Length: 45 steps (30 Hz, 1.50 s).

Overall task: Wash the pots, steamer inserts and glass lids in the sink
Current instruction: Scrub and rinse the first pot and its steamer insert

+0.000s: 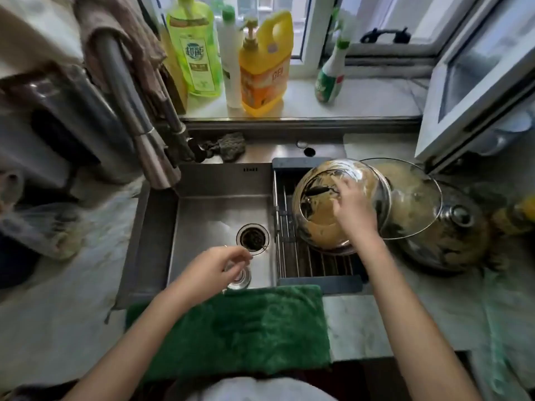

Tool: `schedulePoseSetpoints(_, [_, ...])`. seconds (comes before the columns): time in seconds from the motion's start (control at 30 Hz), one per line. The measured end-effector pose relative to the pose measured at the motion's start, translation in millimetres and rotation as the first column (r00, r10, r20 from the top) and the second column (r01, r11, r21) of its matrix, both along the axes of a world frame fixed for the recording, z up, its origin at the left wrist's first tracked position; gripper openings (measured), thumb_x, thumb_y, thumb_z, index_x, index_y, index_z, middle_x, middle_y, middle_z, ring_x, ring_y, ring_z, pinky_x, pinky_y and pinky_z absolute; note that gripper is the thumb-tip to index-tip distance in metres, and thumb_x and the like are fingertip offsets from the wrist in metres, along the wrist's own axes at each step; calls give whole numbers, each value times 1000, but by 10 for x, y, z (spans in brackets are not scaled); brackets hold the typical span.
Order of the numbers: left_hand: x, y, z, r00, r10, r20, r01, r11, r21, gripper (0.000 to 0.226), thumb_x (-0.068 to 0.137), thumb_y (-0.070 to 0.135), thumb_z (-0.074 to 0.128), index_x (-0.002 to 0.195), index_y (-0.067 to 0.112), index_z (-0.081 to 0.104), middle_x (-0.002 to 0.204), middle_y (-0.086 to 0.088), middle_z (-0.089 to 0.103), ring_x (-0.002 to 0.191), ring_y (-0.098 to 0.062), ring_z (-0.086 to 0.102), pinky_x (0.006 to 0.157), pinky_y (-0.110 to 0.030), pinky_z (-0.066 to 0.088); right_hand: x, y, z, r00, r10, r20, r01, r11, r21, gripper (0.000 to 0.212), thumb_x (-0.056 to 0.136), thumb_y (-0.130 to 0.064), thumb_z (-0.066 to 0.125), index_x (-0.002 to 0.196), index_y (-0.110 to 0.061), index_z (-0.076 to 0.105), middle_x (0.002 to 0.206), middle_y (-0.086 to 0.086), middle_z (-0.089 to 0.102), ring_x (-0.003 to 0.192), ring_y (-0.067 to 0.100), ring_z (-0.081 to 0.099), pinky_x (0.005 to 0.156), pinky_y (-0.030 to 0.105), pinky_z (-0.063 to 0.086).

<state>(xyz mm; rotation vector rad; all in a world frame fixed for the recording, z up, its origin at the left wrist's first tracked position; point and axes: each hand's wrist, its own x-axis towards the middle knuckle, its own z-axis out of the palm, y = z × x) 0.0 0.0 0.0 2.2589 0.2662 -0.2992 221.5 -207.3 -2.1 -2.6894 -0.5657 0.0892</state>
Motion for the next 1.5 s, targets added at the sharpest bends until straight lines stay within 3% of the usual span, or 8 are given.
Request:
schedulePoseSetpoints(0.27, [229,-96,-42,996,50,-80,-54,997,-48,20,92,19,57,107,31,65,100,24,66,97,9,59,90,-28,50,287,290,-52,978,205,-32,-205,926,-316,42,95,-6,47,134,-20,52,124,6,58,111,28,51,76,36,45])
schedulePoseSetpoints(0.7, [500,-138,43,959,257,-119,-281,919,-278,25,96,16,52,120,19,57,118,6,61,113,-8,56,102,-28,42,112,65,387,973,175,148,-173,985,-26,38,92,-2,51,124,-19,60,114,1,63,97,19,55,71,23,37])
schedulePoseSetpoints(0.83, [631,-277,185,847,434,-307,-532,695,-483,27,102,30,33,115,17,54,115,4,57,116,-13,50,105,-35,38,-94,-52,531,974,112,196,-149,972,184,33,87,-1,58,118,-12,61,114,4,65,105,20,59,94,28,44])
schedulePoseSetpoints(0.97, [733,-362,305,746,513,-426,-608,261,-750,50,103,39,21,116,11,59,110,-9,67,98,-18,64,79,-29,51,-282,-139,515,984,92,151,-139,930,340,36,84,4,57,116,-12,60,112,4,65,104,21,59,93,33,47])
schedulePoseSetpoints(1.1, [819,-357,473,609,644,-463,-627,32,-779,50,103,35,27,124,0,55,120,-17,63,115,-29,58,97,-40,47,-415,-204,425,990,84,113,-124,902,414,36,86,2,57,117,-15,59,111,-1,65,100,13,58,91,30,48])
schedulePoseSetpoints(1.17, [835,-398,584,628,686,-368,-598,123,-792,41,103,33,32,115,5,60,112,-11,66,109,-24,61,99,-37,46,-459,-302,392,992,96,87,-125,891,437,32,91,-6,56,122,-17,58,115,-1,64,103,10,57,91,30,49])
schedulePoseSetpoints(1.3, [836,-477,762,738,674,31,-498,574,-650,32,103,28,32,83,19,55,80,3,57,73,-4,54,70,-18,43,-393,-722,275,965,-164,207,40,866,499,37,99,-23,42,135,-15,48,131,-3,55,115,7,52,95,18,40])
schedulePoseSetpoints(1.5, [870,-553,797,784,607,129,-426,678,-599,33,103,23,32,75,18,49,71,3,48,53,5,45,54,-11,38,-179,-1807,-350,414,-908,60,789,391,474,47,86,-7,44,133,-2,45,138,21,45,127,37,40,102,39,29])
